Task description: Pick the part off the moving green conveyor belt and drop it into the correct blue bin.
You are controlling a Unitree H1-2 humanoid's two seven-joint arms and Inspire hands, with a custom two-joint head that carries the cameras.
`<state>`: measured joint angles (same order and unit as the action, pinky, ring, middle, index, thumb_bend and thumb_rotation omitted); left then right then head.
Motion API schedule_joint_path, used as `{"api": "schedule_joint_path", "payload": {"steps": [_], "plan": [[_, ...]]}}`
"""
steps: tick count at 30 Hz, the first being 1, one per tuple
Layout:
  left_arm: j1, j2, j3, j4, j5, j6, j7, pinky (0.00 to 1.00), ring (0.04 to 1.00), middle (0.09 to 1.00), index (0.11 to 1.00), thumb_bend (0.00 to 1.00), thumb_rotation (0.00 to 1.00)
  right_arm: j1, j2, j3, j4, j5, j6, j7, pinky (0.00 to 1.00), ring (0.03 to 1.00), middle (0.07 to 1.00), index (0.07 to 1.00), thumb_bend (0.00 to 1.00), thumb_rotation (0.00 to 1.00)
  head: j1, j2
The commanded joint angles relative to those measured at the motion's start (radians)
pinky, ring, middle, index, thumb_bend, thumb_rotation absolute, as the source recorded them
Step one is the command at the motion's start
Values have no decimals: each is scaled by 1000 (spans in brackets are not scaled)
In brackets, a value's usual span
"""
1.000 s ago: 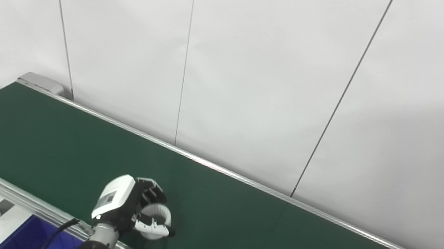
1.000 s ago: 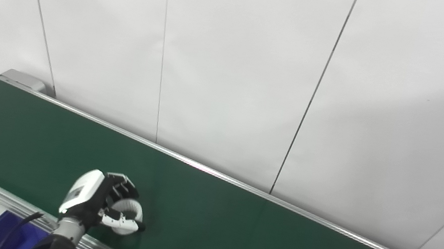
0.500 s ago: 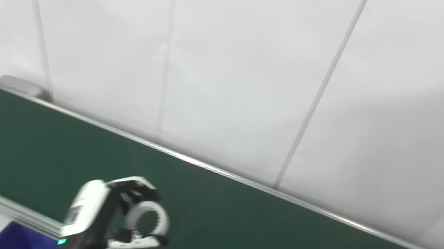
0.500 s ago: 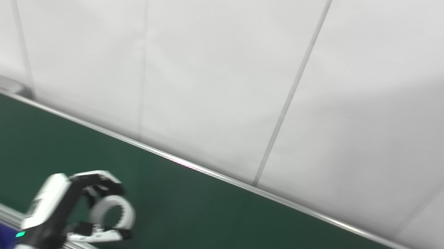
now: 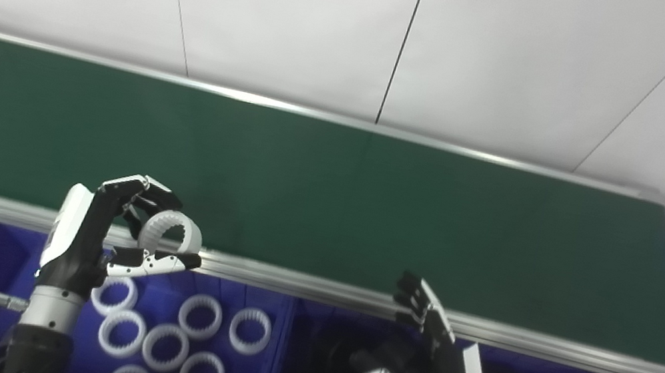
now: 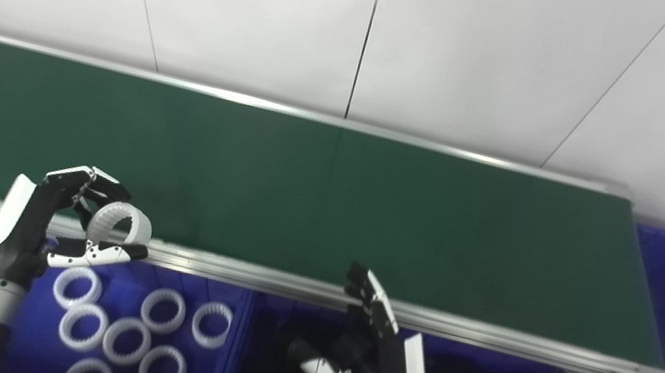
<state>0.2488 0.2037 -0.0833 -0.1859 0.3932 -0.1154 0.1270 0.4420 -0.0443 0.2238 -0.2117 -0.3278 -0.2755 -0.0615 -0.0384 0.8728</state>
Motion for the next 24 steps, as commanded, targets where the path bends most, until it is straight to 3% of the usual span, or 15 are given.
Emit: {"api": "schedule_joint_path", "payload": {"steps": [1, 9, 17, 19, 24], "plan": [[3, 2, -6, -14, 2, -54, -4, 269, 385, 473, 510, 497, 0, -1, 8, -3, -54, 7, 15, 10, 742, 818, 857, 892, 740, 511, 9, 17], [32, 6, -25, 107, -30, -116, -35, 237, 381, 465, 508, 496, 0, -6, 13, -5, -87, 9, 55, 22, 728, 802, 844, 882, 739, 500, 2, 49], [48, 39, -22, 235, 44, -163, -14, 263, 381, 473, 514, 494, 0, -11, 19, -3, -84, 19, 64, 24, 733, 810, 852, 885, 757, 518, -5, 49], [49, 45, -19, 259, 54, -151, -15, 259, 378, 475, 515, 494, 0, -12, 19, -3, -80, 25, 59, 24, 736, 811, 853, 886, 750, 505, -6, 49], [50, 59, -14, 275, 87, -51, -45, 288, 388, 492, 520, 494, 0, -14, 21, -4, -71, 18, 50, 19, 725, 807, 848, 886, 742, 503, -17, 39]]}}
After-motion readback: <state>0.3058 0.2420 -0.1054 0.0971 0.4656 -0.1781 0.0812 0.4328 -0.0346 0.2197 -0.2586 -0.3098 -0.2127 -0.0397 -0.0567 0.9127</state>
